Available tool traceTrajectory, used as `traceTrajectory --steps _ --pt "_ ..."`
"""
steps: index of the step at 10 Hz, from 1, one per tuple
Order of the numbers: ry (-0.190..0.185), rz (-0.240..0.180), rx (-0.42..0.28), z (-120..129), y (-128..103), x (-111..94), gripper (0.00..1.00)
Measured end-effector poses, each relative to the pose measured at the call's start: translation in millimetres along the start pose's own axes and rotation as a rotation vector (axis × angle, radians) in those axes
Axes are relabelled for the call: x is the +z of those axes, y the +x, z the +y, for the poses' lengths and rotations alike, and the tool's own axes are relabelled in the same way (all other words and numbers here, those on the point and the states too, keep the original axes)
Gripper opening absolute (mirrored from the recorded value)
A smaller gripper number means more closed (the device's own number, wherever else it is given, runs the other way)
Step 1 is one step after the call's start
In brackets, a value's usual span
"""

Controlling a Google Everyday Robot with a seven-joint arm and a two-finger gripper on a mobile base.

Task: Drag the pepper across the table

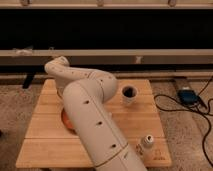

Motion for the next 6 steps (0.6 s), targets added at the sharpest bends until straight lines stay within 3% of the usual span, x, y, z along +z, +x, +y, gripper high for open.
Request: traceTrajectory --steps 2,6 --pt "0.003 0.001 0.015 -8.3 4.6 -9.3 0.00" --pt "0.063 0.090 0.030 -40.2 23.5 -13.1 0.00"
